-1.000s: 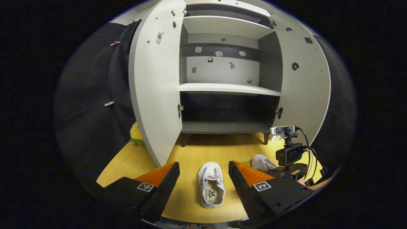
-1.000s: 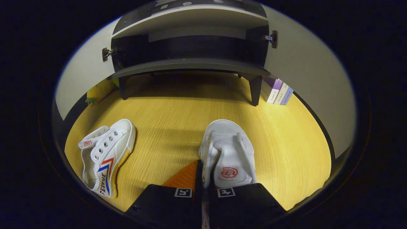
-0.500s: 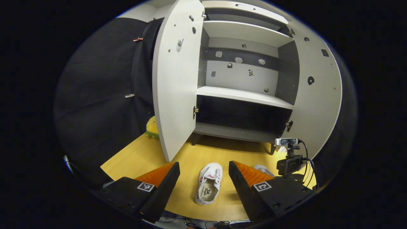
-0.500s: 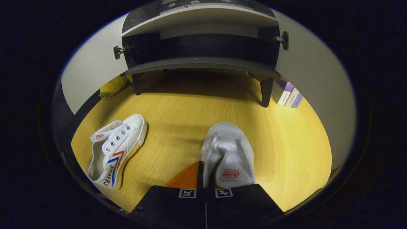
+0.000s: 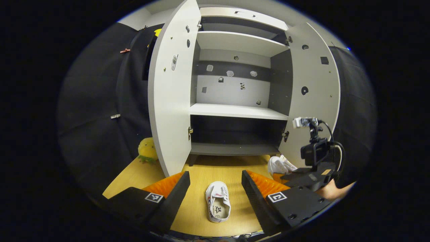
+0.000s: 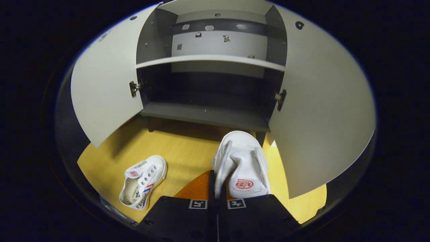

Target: Grab one shoe with the right hand and put it into the shoe cabinet, grab the other shoe with the left hand and put it into the shoe cabinet; then close the right door with the right hand and the left door with the left hand.

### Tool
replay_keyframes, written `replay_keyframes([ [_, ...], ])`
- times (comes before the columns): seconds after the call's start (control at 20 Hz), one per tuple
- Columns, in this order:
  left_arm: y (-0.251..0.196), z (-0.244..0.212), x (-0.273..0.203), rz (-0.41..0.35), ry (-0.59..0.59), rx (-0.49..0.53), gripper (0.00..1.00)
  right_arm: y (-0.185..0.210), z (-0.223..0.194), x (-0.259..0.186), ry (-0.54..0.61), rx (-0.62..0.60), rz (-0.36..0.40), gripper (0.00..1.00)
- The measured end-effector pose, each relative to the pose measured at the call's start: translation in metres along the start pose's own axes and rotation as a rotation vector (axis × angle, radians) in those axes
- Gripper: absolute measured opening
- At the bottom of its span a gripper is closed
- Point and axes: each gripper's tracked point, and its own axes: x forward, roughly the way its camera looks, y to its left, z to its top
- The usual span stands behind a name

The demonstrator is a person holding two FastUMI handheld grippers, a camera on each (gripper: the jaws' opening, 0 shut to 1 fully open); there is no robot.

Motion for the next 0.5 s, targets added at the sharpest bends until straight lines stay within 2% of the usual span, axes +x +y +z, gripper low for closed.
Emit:
replay_keyframes([
  [0.2,0.01,0.006,-0.001,-0.044,-0.024,0.005,0.96,0.014,0.068,-0.028,-0.102,-0.021,-0.001,0.07],
  [0.5,0.022,0.0,-0.001,-0.092,-0.017,-0.018,0.96,0.02,0.163,-0.034,-0.202,0.001,-0.007,0.06],
])
